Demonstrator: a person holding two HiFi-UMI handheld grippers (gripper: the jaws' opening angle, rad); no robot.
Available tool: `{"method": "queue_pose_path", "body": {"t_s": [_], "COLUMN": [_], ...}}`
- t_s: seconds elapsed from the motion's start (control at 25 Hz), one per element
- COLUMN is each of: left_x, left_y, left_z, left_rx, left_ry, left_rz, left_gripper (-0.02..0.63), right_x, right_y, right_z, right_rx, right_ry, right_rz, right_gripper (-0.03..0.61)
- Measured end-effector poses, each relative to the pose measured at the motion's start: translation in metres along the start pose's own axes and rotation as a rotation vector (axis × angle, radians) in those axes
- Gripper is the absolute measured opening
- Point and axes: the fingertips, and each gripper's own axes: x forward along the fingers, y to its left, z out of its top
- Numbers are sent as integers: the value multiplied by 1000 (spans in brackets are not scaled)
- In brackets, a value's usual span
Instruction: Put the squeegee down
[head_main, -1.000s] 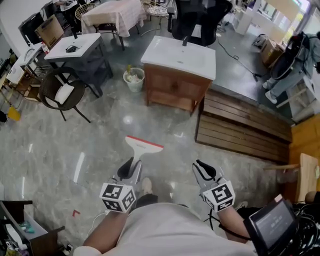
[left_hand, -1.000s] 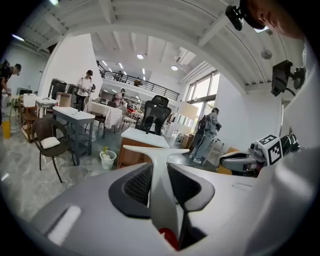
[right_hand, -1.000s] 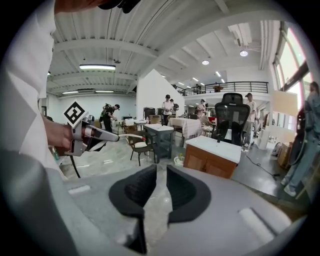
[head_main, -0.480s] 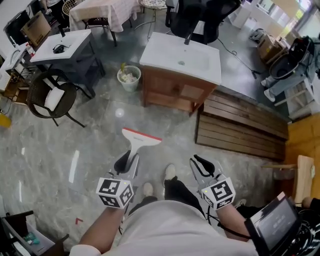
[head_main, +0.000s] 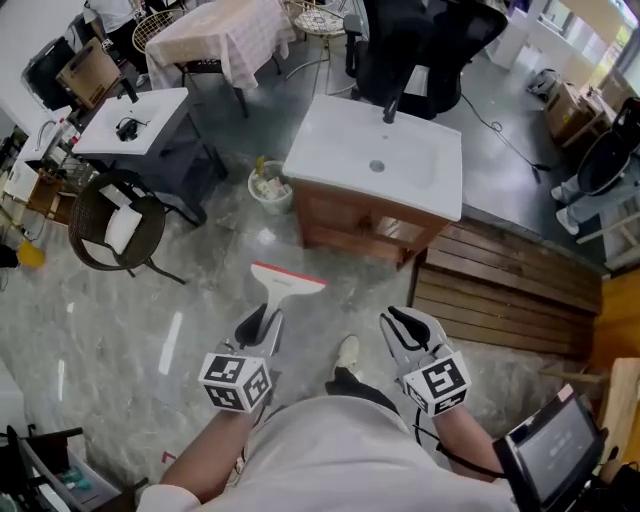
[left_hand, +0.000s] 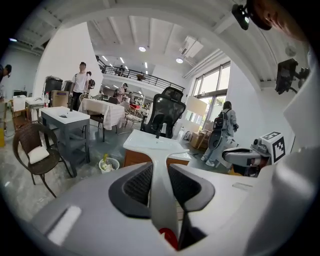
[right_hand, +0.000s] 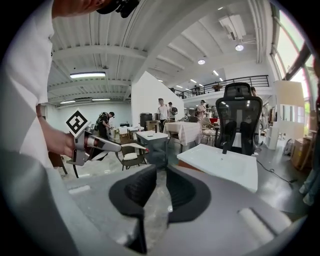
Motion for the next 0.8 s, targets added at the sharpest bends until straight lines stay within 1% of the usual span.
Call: {"method": "queue_pose_path", "body": {"t_s": [0.12,0.28,0.52,0.68,0.8], "left_x": [51,121,210,280,332], "left_y": [2,5,21,46,71], "left_z": [25,56,97,115,129], "left_rx": [9,13,22,18,14], "left_ry": [-13,-21,-23,-17,-6], "left_rz": [31,61,72,62,44], "left_gripper": [109,109,109,109,108], "right_x": [17,32,53,84,110], "right_y": [-55,-125,-181,-216,-243], "right_z": [2,-3,-4,1,8], "right_rx": [-8,8,50,60,72], "right_ry": [-11,0,19,20,38], "right_rz": [7,-22,-67,-103,-155], "right_gripper": [49,50,49,49,49]}}
